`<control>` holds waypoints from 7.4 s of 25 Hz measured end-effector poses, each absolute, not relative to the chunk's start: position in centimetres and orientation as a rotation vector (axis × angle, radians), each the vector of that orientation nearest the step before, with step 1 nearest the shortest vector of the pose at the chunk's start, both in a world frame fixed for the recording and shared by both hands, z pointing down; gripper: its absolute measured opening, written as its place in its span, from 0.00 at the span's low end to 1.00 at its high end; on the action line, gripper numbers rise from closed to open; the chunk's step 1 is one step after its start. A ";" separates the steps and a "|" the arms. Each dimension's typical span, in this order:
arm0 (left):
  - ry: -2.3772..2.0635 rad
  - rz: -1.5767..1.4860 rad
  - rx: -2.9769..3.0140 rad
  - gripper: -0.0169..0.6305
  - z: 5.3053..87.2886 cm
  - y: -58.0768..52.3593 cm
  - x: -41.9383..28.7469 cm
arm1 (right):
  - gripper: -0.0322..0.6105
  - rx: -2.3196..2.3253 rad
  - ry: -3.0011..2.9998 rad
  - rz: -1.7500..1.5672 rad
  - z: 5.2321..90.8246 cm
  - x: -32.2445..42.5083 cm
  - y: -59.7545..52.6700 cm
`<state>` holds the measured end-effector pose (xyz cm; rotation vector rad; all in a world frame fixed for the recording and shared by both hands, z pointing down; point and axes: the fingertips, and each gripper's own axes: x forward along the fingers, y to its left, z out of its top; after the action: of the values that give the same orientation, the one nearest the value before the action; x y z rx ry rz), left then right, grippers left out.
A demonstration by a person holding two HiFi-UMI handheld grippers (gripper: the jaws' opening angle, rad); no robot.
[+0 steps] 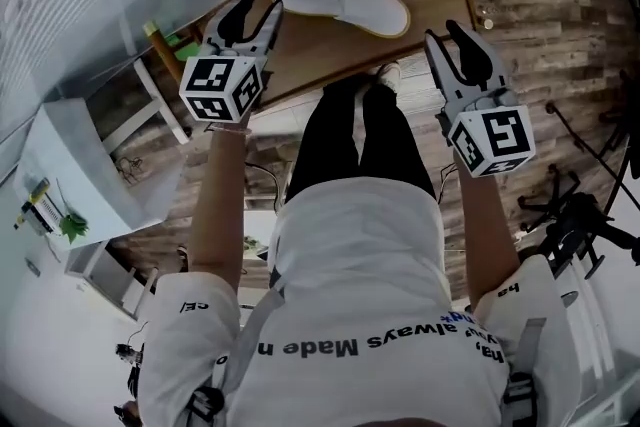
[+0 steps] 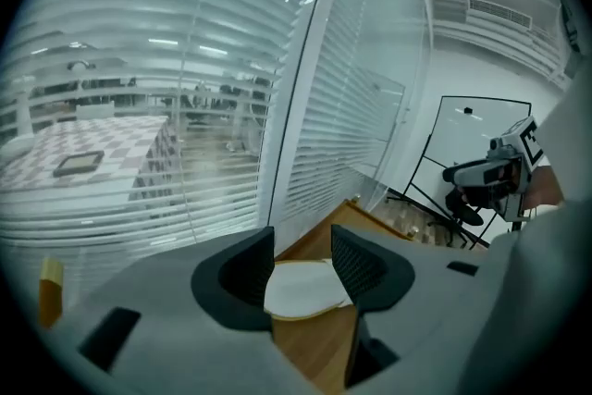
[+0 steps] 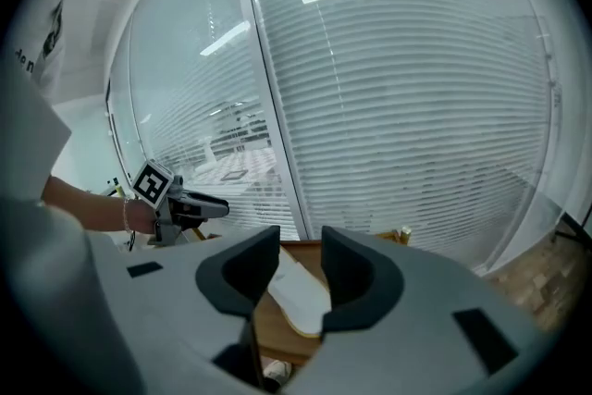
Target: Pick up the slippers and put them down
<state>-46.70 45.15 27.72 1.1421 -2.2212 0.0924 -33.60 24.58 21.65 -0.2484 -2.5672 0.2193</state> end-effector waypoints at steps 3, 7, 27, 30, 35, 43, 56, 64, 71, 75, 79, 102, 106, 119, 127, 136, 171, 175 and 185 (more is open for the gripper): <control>-2.175 0.091 1.108 0.31 31.6 45.7 -47.3 | 0.25 -0.222 -2.525 0.226 25.5 -33.5 24.2; -2.104 0.052 1.064 0.34 36.0 46.1 -47.6 | 0.29 -0.191 -2.454 0.280 30.2 -33.1 23.9; -1.980 -0.073 0.987 0.39 45.2 45.6 -49.0 | 0.37 -0.115 -2.254 0.549 44.6 -32.9 24.2; -1.985 -0.058 1.002 0.31 45.1 45.6 -48.8 | 0.36 -0.116 -2.230 0.578 45.6 -33.0 25.1; -2.003 -0.088 1.004 0.21 44.5 46.0 -48.9 | 0.29 -0.105 -2.220 0.608 45.7 -33.1 25.0; -2.018 -0.160 1.007 0.14 43.4 45.9 -48.9 | 0.16 -0.120 -2.247 0.607 44.3 -33.2 24.5; -2.073 -0.176 1.027 0.14 37.3 46.1 -48.3 | 0.13 -0.131 -2.324 0.592 38.0 -33.9 23.9; -2.118 -0.185 1.032 0.14 31.8 46.6 -47.9 | 0.13 -0.166 -2.373 0.583 32.8 -34.2 24.0; -2.148 -0.179 1.027 0.14 26.1 46.7 -47.3 | 0.13 -0.198 -2.402 0.560 27.7 -34.1 23.7; -2.172 -0.200 1.014 0.14 22.8 47.0 -46.5 | 0.13 -0.216 -2.419 0.550 24.8 -34.1 23.7; -2.191 -0.213 1.010 0.14 19.3 47.2 -45.8 | 0.12 -0.230 -2.441 0.546 21.6 -34.1 23.5; -2.365 -0.254 1.023 0.13 4.2 48.8 -43.0 | 0.12 -0.288 -2.590 0.503 6.7 -33.2 24.4; -2.364 -0.249 1.058 0.13 3.7 48.7 -42.8 | 0.12 -0.263 -2.607 0.495 6.4 -32.7 24.4; -2.230 -0.195 1.287 0.13 3.4 42.3 -41.1 | 0.12 -0.007 -2.642 0.548 6.2 -27.2 20.1; -2.103 -0.112 1.473 0.12 3.5 33.1 -37.9 | 0.12 0.226 -2.660 0.612 6.5 -20.4 13.7; -1.976 -0.022 1.630 0.12 3.6 22.9 -32.0 | 0.12 0.433 -2.655 0.703 7.6 -11.8 6.5; -1.517 0.166 2.015 0.12 6.4 -2.1 -9.9 | 0.12 1.073 -2.515 0.877 9.7 15.4 -7.8; -1.494 0.177 2.021 0.12 6.6 -2.7 -11.2 | 0.12 1.092 -2.503 0.886 9.8 14.3 -7.9; -1.443 0.203 1.993 0.12 10.3 -3.5 -12.9 | 0.12 1.122 -2.428 0.909 13.0 12.7 -7.8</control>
<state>-12.94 -3.48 10.33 1.9931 -1.4432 0.2032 12.73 -7.81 13.00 1.1218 -2.4280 0.9095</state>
